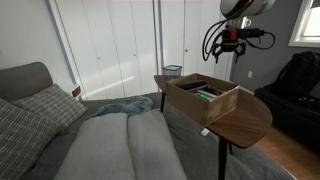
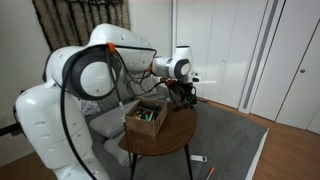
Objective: Put the black glasses in the grey basket
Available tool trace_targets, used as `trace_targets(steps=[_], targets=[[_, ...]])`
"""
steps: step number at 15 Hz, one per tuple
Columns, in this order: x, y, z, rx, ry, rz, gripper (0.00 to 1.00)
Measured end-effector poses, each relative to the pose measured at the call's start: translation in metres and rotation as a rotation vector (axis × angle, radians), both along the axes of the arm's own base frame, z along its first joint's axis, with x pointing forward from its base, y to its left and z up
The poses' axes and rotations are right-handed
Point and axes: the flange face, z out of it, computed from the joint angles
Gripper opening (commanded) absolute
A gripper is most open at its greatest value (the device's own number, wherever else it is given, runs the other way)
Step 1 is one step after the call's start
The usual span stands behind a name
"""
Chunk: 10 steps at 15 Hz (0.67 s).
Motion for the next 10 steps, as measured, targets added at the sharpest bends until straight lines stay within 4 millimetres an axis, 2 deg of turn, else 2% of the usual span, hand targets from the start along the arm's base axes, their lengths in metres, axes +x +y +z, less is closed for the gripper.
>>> trace_targets(steps=[2,7,10], targets=[[0.002,-0.001,-0.006,0.001,0.006,0.0,1.0],[-0.004,-0.004,0.006,-0.002,-0.012,-0.003,1.0],[0.005,0.006,-0.001,0.004,-0.015,0.011,1.0]])
